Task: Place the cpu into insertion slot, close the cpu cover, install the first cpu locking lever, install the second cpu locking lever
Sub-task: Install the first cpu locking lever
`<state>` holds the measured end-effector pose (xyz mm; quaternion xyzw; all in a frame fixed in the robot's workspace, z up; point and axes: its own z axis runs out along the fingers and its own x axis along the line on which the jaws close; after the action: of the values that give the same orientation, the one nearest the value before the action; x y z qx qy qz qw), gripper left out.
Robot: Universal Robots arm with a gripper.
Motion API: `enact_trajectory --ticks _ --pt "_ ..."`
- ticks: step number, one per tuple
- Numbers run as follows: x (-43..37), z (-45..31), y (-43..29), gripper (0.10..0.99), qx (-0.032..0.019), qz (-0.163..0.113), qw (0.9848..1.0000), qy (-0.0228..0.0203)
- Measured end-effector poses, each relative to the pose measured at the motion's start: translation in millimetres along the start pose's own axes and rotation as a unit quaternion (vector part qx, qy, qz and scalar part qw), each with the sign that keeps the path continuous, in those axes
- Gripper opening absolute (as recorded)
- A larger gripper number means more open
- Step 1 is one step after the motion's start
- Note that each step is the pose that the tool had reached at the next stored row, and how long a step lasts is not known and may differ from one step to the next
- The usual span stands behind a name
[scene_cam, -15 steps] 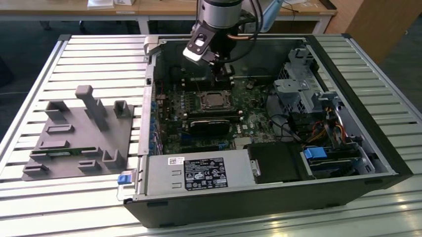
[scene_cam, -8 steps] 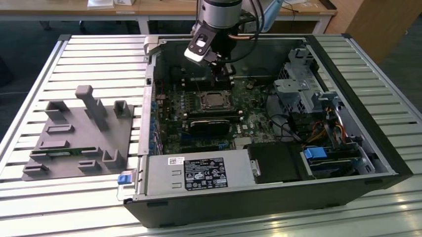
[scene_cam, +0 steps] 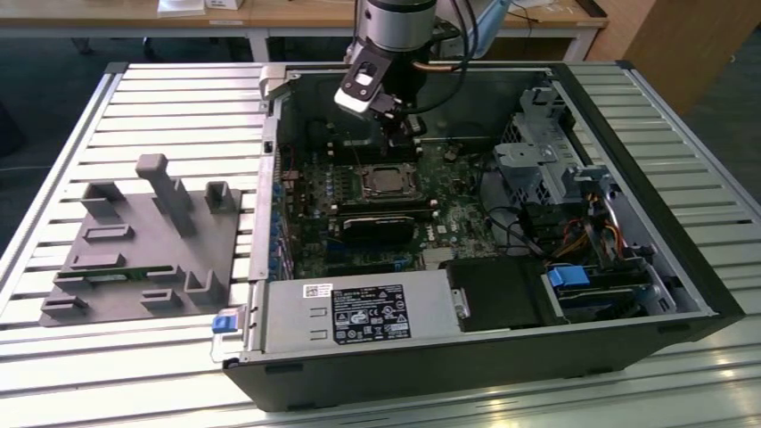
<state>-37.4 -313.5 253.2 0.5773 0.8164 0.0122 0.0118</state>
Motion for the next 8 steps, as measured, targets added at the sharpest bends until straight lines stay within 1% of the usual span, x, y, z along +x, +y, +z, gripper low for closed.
enact_trajectory --ticks 8 --pt "0.0 0.0 0.0 0.118 -0.0014 -0.012 0.9999 -0.0003"
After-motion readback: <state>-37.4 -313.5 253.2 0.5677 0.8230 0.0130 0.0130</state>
